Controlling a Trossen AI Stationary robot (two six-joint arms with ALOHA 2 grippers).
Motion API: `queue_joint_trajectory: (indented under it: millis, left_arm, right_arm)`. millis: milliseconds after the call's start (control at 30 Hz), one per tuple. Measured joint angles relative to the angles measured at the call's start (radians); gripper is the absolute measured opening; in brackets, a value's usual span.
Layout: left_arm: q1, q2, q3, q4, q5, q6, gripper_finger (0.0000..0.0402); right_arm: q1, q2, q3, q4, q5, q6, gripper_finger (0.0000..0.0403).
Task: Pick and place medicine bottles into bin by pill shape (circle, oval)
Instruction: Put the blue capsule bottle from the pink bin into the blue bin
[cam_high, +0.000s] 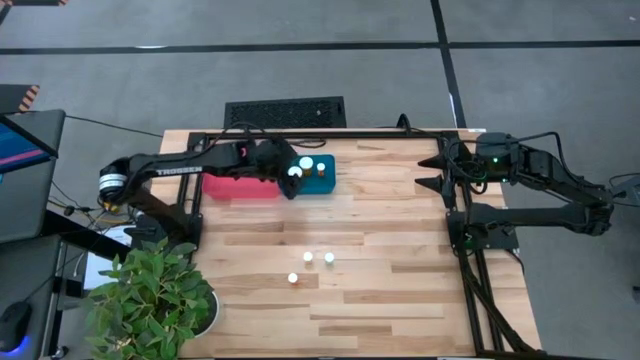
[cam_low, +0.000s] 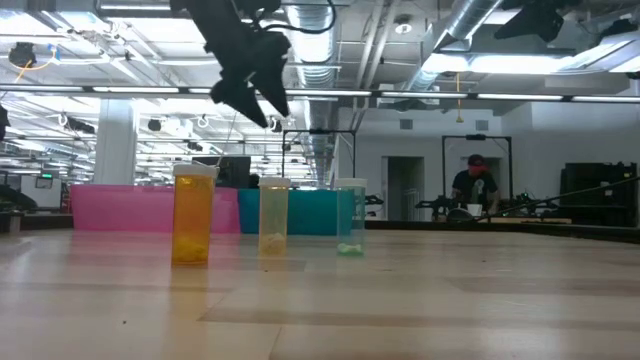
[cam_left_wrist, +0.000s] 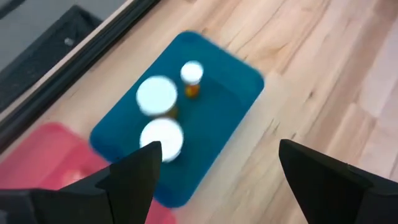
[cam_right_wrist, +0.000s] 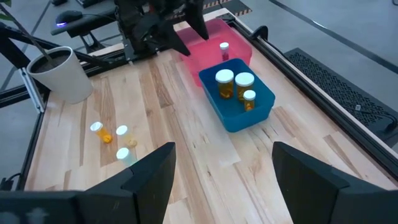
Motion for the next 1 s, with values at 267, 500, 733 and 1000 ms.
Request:
queue_joint_trajectory:
  millis: [267,500,733,1000]
  left_arm:
    - [0.03,-0.01,-0.008,-0.178,-0.114,-0.04,0.0318]
    - [0.184,-0.009,-0.09,-0.181,-0.074,0.018,0.0318]
    - [0.332,-0.009,-0.113,-0.152,-0.096,0.118,0.0318]
    - [0.413,0.017,-0.113,-0.153,-0.043,0.205,0.0318]
  right_arm:
    - [0.0,0.0,0.0,0.0,0.0,0.0,0.0276]
    - [0.0,0.0,0.0,0.0,0.0,0.019,0.0276]
    - [0.0,0.001,0.0,0.037,0.002,0.029,0.0276]
    - [-0.001,0.001,0.0,0.082,0.002,0.029,0.0276]
